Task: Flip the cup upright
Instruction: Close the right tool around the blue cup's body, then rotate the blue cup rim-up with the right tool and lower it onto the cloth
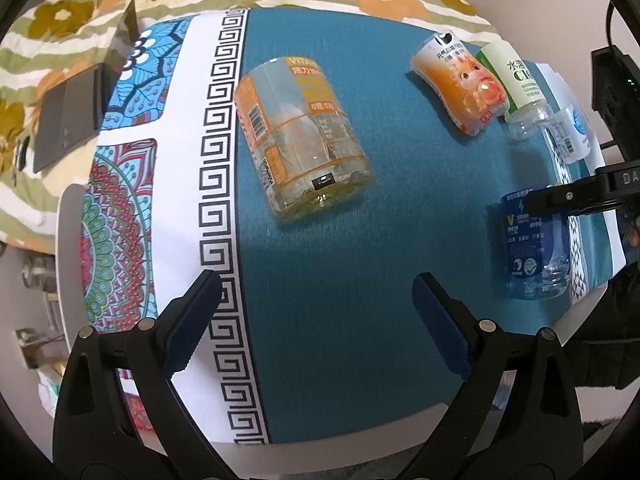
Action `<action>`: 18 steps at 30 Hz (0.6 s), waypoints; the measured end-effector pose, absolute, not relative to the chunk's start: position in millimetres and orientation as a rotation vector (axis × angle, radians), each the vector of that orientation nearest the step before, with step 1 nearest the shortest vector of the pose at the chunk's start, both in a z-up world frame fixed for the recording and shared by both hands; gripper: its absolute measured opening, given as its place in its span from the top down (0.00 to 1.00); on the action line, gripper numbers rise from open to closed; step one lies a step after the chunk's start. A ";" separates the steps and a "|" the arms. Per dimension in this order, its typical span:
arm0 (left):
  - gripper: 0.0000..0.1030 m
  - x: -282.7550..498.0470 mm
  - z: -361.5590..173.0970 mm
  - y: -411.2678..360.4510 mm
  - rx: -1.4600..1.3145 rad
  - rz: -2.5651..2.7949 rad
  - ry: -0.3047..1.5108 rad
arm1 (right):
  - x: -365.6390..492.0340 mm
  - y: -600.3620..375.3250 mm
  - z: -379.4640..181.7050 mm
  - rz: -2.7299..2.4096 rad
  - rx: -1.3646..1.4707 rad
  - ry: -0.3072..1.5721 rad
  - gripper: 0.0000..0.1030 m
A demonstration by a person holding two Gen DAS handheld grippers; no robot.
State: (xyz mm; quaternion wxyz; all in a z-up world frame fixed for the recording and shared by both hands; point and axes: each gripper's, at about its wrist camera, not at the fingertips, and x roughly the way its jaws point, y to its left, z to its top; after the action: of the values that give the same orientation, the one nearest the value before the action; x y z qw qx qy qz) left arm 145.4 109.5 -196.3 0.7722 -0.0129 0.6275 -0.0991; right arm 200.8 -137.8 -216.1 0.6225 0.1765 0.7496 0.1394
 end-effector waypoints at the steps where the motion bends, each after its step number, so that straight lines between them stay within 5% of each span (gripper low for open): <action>1: 0.02 144.0 -194.4 110.1 -0.027 -0.212 1.357 | 199.8 -139.1 -211.7 0.320 0.413 1.708 0.44; 10: 0.02 140.6 -167.6 118.4 -0.042 -0.175 1.309 | 165.5 -139.8 -138.5 0.173 0.350 1.155 0.43; 18: 0.02 130.8 -162.9 121.6 0.002 -0.146 1.294 | 138.2 -118.6 -162.1 -0.004 0.260 0.827 0.43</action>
State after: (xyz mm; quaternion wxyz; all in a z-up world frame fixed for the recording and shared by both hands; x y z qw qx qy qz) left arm 130.8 121.6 -162.9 0.7953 0.0010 0.6023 -0.0681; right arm 138.2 -118.6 -162.1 0.9075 0.1260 0.4007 -0.0018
